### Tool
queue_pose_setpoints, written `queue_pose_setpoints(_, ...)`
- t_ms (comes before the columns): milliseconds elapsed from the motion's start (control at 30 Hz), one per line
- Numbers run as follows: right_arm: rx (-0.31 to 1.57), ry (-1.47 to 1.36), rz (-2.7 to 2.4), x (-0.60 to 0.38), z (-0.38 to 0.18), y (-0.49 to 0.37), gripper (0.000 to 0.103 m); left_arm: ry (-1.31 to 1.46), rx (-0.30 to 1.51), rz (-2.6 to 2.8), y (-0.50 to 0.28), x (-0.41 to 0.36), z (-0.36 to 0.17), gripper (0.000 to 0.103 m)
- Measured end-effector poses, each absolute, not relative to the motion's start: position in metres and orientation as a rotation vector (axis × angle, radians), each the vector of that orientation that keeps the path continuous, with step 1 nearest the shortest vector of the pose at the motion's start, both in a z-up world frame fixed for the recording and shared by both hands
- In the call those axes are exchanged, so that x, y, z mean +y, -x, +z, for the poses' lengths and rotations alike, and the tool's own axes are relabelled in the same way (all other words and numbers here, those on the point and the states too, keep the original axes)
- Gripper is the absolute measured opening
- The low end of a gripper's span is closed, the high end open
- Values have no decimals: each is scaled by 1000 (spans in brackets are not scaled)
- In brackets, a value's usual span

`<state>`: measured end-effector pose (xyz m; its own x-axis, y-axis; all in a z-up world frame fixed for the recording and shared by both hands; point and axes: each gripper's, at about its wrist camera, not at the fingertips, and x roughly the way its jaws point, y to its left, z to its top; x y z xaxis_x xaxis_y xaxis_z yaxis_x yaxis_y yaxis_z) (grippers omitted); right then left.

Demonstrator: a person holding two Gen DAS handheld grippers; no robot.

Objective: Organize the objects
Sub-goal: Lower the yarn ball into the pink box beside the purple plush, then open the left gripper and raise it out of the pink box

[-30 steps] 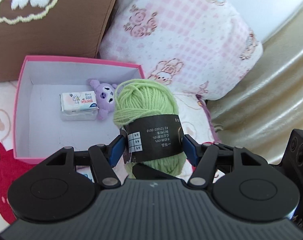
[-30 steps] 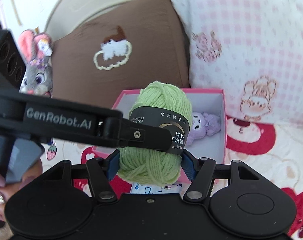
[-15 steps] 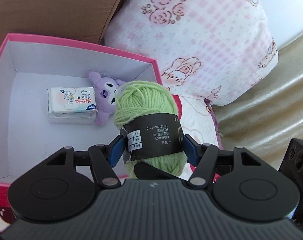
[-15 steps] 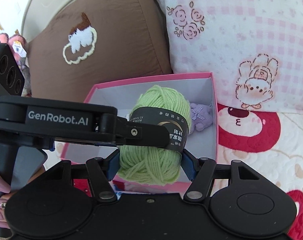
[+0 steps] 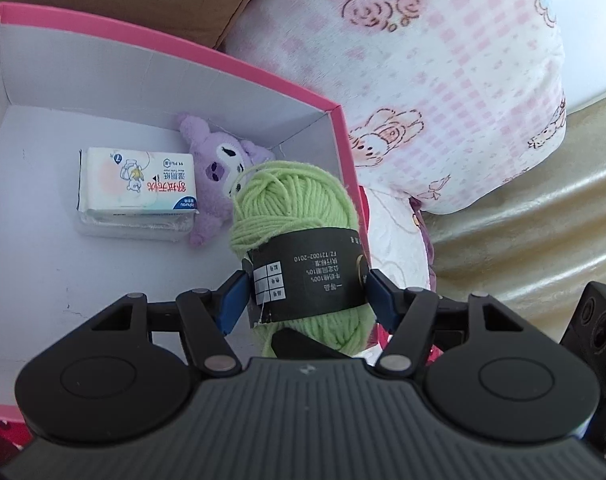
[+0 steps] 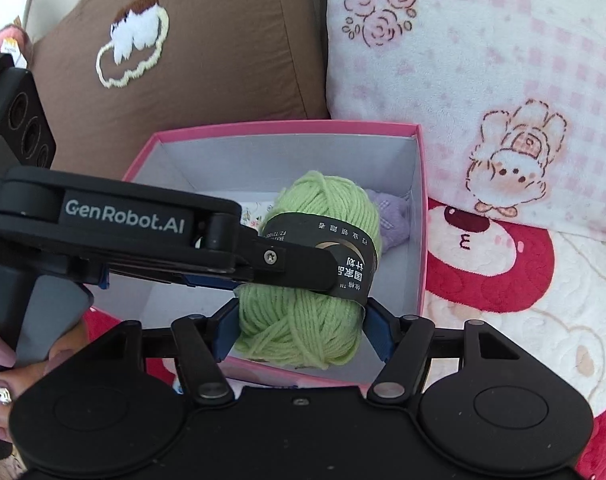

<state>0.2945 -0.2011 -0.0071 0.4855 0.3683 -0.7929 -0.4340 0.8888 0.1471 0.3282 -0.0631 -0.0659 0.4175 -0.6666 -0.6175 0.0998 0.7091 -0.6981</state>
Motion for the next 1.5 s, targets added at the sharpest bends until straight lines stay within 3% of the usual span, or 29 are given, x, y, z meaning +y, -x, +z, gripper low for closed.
queue_pose_setpoints(467,997,158,456,-197,-18,-307,71,689,1089,-534,-342,-65,-99,63)
queue_pose_setpoints(600,960,207,469,-194,-16,-302,71,685,1109,-532,-343,-68,-112,55)
queue_pose_setpoints(633,954,210,481,-195,-16,-301,68,689,1112,-533,-343,-70,-115,53)
queue_pose_setpoints(667,954,215,488,-194,-16,-301,56,686,1114,-529,-343,-71,-117,52)
queue_pose_setpoints(767,956,225,506,-195,-19,-301,35,646,1104,-496,-344,-76,-120,49)
queue_pose_setpoints(1167,871,74,525,-232,-9,-277,35,585,1084,-451,-344,-95,-121,49)
queue_pose_setpoints(1500,812,72,577,-234,2,-242,38,396,1041,-422,-314,-93,-74,48)
